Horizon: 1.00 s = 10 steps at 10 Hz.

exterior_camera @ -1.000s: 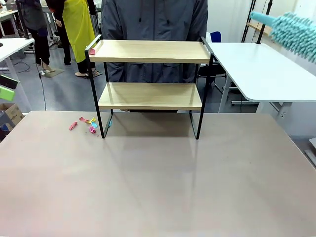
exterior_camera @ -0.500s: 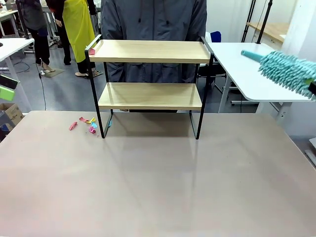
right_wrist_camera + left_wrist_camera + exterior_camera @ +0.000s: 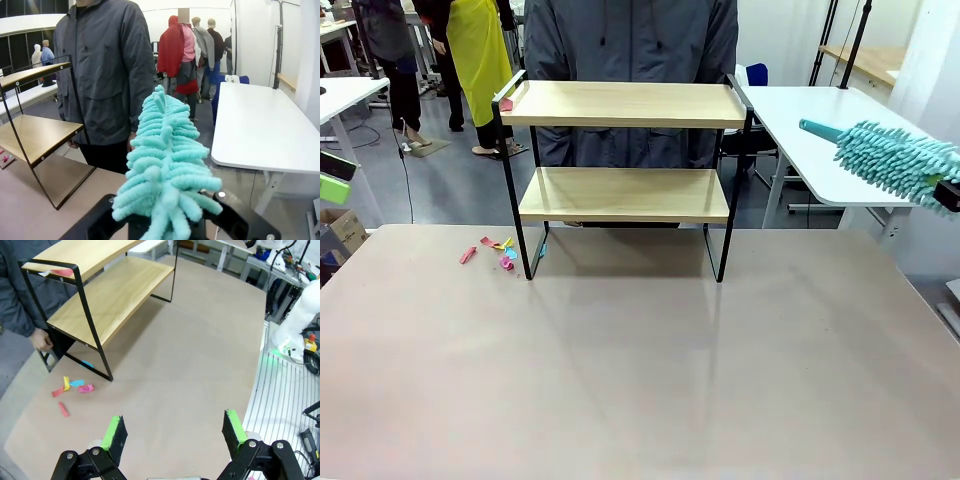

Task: Clean the shelf.
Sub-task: Hand the Duster back to the human.

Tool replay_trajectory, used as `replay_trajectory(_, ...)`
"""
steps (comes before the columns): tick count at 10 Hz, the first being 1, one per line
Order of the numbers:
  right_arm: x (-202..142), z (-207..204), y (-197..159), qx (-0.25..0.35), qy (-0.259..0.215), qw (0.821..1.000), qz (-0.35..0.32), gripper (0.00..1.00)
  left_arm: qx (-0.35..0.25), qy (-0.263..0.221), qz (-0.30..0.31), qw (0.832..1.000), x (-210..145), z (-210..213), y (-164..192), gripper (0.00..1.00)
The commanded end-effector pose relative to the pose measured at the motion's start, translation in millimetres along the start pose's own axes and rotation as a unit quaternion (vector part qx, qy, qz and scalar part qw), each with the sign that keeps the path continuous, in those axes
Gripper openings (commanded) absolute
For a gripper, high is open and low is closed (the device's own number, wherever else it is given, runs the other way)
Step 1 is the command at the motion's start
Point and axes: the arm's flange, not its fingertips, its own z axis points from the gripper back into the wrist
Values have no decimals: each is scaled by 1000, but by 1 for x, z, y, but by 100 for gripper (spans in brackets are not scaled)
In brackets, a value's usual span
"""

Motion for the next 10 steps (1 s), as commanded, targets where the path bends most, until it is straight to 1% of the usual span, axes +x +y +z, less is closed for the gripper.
replay_trajectory(1,5,1,1,-4,-1,1000,-4,17,-4,-10,7,1000,3,0,-1,100)
replay_trajectory(10,5,1,1,-4,-1,1000,-4,17,-4,-10,7,1000,3,0,-1,100)
